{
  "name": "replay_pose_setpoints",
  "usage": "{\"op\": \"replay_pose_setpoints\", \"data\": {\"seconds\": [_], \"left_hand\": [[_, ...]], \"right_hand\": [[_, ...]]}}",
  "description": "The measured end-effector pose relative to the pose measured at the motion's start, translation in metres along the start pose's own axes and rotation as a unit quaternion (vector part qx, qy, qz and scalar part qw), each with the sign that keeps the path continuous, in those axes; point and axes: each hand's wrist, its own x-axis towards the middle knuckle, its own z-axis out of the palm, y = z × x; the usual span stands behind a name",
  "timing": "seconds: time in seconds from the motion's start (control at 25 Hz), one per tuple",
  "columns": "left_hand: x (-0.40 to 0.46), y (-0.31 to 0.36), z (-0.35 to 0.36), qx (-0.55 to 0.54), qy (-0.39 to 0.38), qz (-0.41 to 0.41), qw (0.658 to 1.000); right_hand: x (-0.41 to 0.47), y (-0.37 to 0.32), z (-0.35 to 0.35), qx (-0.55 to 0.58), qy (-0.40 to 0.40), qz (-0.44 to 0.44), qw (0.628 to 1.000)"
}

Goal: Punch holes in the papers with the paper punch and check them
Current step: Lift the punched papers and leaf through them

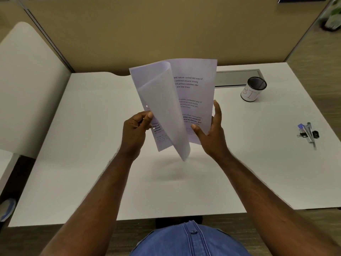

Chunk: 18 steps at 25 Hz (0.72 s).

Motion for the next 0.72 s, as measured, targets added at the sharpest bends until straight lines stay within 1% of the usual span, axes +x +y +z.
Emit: {"op": "replay_pose_setpoints", "data": {"seconds": [0.08, 0.12, 0.24, 0.32, 0.44, 0.48, 0.56, 0.64, 0.72], "left_hand": [[0.000, 0.002, 0.002, 0.004, -0.006, 0.003, 1.000], [0.000, 0.004, 0.003, 0.007, -0.008, 0.001, 1.000], [0.000, 0.008, 0.010, -0.005, -0.009, -0.012, 1.000], [-0.005, 0.010, 0.014, -0.016, -0.016, -0.020, 1.000], [-0.017, 0.011, 0.021, -0.066, -0.032, -0.070, 0.995], [-0.020, 0.012, 0.023, -0.064, -0.034, -0.078, 0.994], [-0.019, 0.014, 0.027, -0.005, -0.048, -0.042, 0.998], [-0.016, 0.017, 0.031, 0.039, -0.048, -0.016, 0.998], [-0.014, 0.018, 0.033, 0.017, -0.028, -0.044, 0.998]], "right_hand": [[0.001, -0.004, -0.003, 0.019, 0.009, -0.035, 0.999], [0.002, -0.005, -0.005, 0.005, 0.006, -0.063, 0.998], [0.004, -0.010, -0.008, -0.080, -0.029, -0.155, 0.984], [0.000, -0.015, -0.007, -0.136, -0.040, -0.182, 0.973], [-0.008, -0.020, -0.002, -0.210, -0.070, -0.196, 0.955], [-0.010, -0.020, -0.001, -0.231, -0.086, -0.196, 0.949], [-0.012, -0.019, -0.001, -0.253, -0.111, -0.172, 0.946], [-0.013, -0.017, -0.002, -0.244, -0.115, -0.134, 0.954], [-0.012, -0.015, -0.003, -0.208, -0.102, -0.104, 0.967]]}}
